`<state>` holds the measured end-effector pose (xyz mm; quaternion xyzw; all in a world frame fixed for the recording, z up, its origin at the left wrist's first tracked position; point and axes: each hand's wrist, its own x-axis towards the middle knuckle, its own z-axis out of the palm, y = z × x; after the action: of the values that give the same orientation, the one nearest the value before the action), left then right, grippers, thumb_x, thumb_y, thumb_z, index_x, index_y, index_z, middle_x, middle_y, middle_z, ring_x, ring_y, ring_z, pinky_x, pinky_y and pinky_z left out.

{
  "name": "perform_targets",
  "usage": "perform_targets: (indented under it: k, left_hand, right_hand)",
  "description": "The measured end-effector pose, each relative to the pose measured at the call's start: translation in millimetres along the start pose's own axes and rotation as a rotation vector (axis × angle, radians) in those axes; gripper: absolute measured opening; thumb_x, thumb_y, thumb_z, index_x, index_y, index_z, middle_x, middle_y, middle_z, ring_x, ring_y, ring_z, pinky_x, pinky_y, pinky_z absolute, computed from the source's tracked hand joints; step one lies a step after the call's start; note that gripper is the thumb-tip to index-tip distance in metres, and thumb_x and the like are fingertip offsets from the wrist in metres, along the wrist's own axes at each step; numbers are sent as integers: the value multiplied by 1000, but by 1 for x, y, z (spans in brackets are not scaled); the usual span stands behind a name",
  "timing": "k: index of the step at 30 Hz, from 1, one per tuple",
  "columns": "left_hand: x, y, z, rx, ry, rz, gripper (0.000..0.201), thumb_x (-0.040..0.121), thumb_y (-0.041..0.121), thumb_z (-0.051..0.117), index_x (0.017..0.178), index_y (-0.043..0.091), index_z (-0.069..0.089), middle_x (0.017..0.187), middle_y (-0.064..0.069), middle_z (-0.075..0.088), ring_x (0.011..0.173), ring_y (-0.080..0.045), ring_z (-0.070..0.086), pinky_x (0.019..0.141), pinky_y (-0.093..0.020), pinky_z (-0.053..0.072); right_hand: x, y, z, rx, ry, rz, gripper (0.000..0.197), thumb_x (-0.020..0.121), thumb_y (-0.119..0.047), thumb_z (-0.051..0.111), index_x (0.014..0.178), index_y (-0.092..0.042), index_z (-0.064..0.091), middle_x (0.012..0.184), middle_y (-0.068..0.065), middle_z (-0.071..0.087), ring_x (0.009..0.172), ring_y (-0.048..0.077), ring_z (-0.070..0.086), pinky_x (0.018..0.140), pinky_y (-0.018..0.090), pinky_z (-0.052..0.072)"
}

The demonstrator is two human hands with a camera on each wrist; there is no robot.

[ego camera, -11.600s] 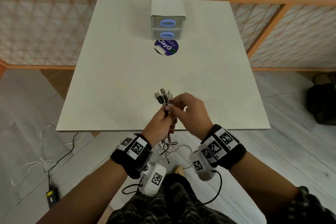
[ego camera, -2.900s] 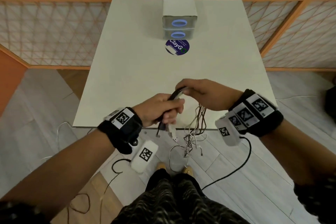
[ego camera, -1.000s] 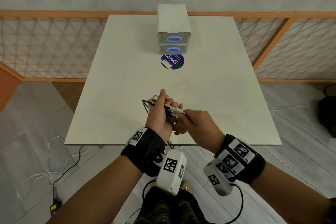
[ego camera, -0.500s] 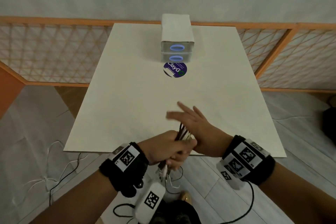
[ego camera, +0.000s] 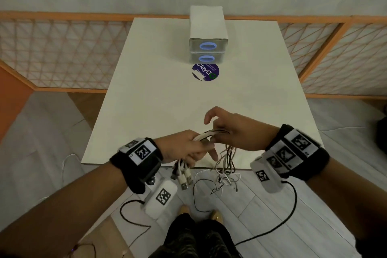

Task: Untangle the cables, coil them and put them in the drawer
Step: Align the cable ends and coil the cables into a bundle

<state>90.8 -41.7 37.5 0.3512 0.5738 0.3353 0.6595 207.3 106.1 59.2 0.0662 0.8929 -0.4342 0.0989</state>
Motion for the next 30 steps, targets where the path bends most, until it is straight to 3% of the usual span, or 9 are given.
perform_targets:
  k: [2, 6, 11, 14, 17, 20, 23, 26, 30]
  left_hand:
    - [-5, 2, -2, -139, -64, 50, 32, 98, 27, 41, 91, 8, 67, 49, 6, 48, 40, -8, 45, 54, -23, 44]
    - [-13, 9, 5, -433, 15, 216, 28, 93, 20, 45, 103, 19, 72, 82, -5, 74, 79, -14, 70, 55, -19, 51]
    - [-11, 12, 18, -616, 215, 422, 43, 87, 5, 42, 124, 22, 54, 107, 2, 72, 58, -7, 65, 39, -11, 39]
    - [-6, 19, 21, -816, 201, 578, 56, 82, -10, 38, 128, 18, 51, 127, 4, 63, 101, -14, 68, 61, -14, 54]
    - [-2, 21, 20, -910, 337, 689, 74, 67, -16, 36, 134, 14, 48, 144, 4, 49, 133, -17, 44, 88, -25, 53]
    - [-1, 13, 18, -731, 509, 683, 86, 65, -16, 38, 144, 18, 32, 152, 13, 31, 142, -10, 26, 102, -28, 45]
    - [0, 0, 28, -347, 538, 670, 91, 73, -15, 35, 141, 42, 17, 158, 17, 3, 144, 2, 8, 115, -28, 25]
    - [5, -5, 32, -136, 576, 681, 96, 64, -13, 27, 137, 46, 9, 157, 18, -15, 142, 9, 2, 111, -19, 27]
    - [12, 2, 16, -234, 688, 651, 100, 61, -11, 26, 148, 22, -9, 147, 28, 4, 142, 3, 12, 104, -10, 32]
  right_hand:
    - [0, 8, 2, 3, 60, 7, 19, 93, -16, 52, 109, -13, 44, 71, 11, 56, 58, 12, 43, 58, 20, 36]
    - [7, 11, 21, 191, 181, 29, 13, 90, -20, 46, 98, -12, 52, 83, 2, 59, 73, 15, 56, 66, 29, 44]
    - [14, 1, 31, 833, 242, 116, 38, 80, -29, 45, 110, -6, 50, 91, 16, 54, 77, 20, 53, 75, 37, 44]
    - [12, 0, 47, 610, 275, 74, 24, 96, -16, 42, 119, -11, 48, 107, 16, 62, 94, 17, 61, 84, 31, 49]
    - [9, 6, 53, 537, 235, 66, 35, 91, -10, 48, 122, 2, 43, 119, 31, 54, 107, 43, 54, 92, 50, 46]
    - [12, 8, 31, 569, 147, 216, 20, 92, -18, 53, 102, -1, 54, 86, 20, 55, 69, 27, 55, 65, 39, 54]
    - [15, 10, 3, 685, 0, 310, 25, 98, -25, 42, 94, -8, 60, 60, 0, 43, 48, 10, 37, 55, 24, 43]
    - [20, -3, -5, 549, -23, 314, 30, 99, -27, 37, 86, -12, 60, 58, -1, 41, 50, 11, 35, 56, 26, 42]
    - [24, -33, 30, 199, 48, 261, 26, 98, -17, 33, 105, -4, 54, 84, 8, 55, 72, 21, 51, 70, 38, 47]
